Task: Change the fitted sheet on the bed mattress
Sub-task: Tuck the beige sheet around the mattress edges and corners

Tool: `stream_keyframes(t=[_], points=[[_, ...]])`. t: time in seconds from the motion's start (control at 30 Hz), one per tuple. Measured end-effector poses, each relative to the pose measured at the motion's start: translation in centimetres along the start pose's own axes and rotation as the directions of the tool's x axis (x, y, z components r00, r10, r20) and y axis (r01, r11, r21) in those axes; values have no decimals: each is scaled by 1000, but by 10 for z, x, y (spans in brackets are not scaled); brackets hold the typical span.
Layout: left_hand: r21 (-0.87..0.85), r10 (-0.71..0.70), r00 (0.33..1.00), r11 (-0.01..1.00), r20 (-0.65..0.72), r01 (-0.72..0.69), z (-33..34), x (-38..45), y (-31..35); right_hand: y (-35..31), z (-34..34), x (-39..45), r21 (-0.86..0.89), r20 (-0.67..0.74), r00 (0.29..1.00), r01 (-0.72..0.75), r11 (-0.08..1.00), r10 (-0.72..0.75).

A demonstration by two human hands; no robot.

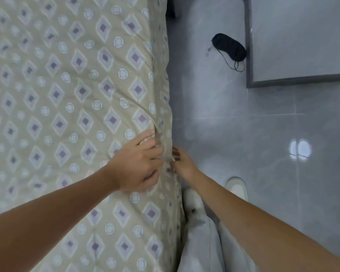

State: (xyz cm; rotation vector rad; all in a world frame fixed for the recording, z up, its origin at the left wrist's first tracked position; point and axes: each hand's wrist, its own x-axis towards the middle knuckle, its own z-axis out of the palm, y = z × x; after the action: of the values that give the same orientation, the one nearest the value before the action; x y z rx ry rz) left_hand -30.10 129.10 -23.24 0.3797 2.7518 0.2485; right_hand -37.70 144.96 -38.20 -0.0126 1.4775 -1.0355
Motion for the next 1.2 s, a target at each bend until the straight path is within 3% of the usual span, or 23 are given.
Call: stream_keyframes(t=[0.2, 0.33, 0.5, 0.77, 0.9, 1.07, 1.2], points=[[31, 23, 996, 999, -81, -21, 8, 0, -1, 13, 9, 3, -29, -87, 995, -52, 998, 50], [61, -2, 995, 998, -101, 8, 4, -6, 8, 32, 15, 7, -184, -191, 980, 25, 983, -60], [42, -23, 991, 999, -129, 28, 16, -17, 34, 46, 15, 21, -322, -295, 952, -17, 947, -83], [88, 20, 987, 996, -158, -6, 33, -18, 36, 57, 22, 23, -115, -254, 964, 50, 992, -79], [59, 4, 986, 998, -170, 6, 33, -17, 35, 68, 27, 7, 60, -197, 978, -51, 997, 62], [50, 40, 982, 998, -186, -31, 33, -15, 34, 76, 43, -9, 98, -213, 976, -30, 995, 51], [114, 171, 964, 982, -206, -150, 31, -28, 41, 80, 49, -25, 51, -254, 967, 12, 999, 1]])
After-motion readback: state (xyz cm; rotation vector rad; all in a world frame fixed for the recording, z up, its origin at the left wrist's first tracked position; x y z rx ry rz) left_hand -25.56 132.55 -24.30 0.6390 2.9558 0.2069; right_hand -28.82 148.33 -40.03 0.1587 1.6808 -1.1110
